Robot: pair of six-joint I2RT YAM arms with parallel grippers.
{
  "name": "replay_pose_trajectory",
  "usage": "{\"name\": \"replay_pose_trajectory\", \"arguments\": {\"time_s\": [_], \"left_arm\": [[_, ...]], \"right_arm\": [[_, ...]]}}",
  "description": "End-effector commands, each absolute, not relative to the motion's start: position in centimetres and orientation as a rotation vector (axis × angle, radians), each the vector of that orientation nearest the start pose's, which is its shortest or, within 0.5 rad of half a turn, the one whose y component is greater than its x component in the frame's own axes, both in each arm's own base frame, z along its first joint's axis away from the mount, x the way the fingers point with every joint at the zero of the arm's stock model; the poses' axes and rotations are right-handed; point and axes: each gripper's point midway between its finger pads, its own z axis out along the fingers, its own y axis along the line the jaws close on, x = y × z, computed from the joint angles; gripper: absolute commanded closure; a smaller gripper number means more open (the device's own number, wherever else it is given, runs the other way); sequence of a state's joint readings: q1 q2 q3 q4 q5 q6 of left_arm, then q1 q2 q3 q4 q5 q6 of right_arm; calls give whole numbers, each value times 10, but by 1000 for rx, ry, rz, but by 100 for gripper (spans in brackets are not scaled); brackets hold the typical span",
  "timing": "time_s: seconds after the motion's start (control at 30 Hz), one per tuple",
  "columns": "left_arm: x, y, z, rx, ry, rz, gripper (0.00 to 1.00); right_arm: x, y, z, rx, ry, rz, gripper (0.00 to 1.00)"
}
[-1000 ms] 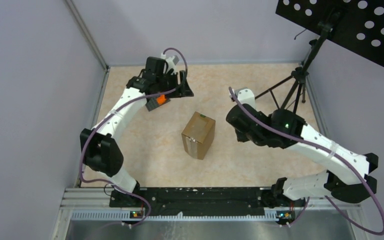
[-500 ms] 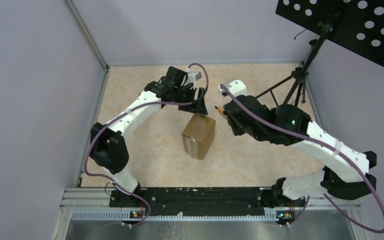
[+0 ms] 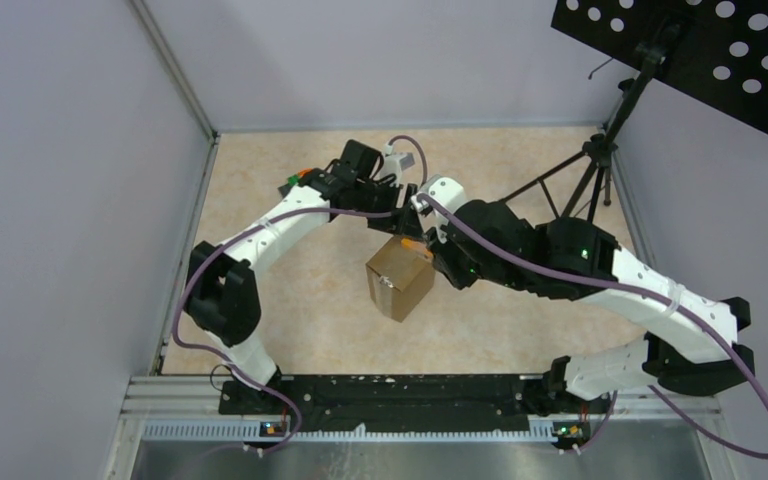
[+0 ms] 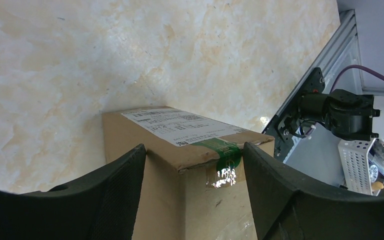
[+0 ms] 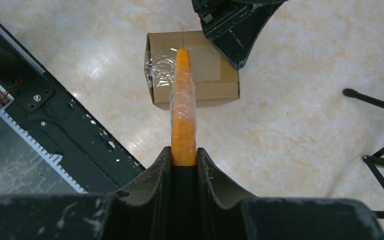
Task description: Unpack the express box
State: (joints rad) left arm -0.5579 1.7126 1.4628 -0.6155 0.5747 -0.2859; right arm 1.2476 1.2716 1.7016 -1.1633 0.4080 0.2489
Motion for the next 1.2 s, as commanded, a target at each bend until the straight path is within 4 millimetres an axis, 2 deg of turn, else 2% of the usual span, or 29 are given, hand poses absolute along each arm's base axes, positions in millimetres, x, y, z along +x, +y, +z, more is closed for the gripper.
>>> {"name": "replay_pose_trajectory", "arguments": {"time_s": [0.0, 0.23, 0.37, 0.53, 0.8, 0.93, 1.17], "left_arm": [[297, -317, 173, 624, 2478, -1095, 26], [306, -307, 192, 582, 2424, -1071, 18], [301, -303, 200, 594, 2403, -1113, 15], [288, -293, 195, 581, 2419, -1166, 14], [276, -289, 210, 601, 2348, -1275, 7], [276, -288, 214, 593, 2327, -1305, 4], [273, -275, 210, 568, 2341, -1275, 5]], "right_arm": [[144, 264, 339, -929, 2028, 400, 100], [137, 275, 321, -1005, 2054, 414, 100], [138, 280, 316, -1030, 2060, 404, 100], [136, 289, 311, -1060, 2062, 399, 100], [133, 300, 306, -1096, 2057, 387, 100], [132, 302, 304, -1106, 2061, 382, 100], [127, 308, 304, -1138, 2049, 390, 100]]}}
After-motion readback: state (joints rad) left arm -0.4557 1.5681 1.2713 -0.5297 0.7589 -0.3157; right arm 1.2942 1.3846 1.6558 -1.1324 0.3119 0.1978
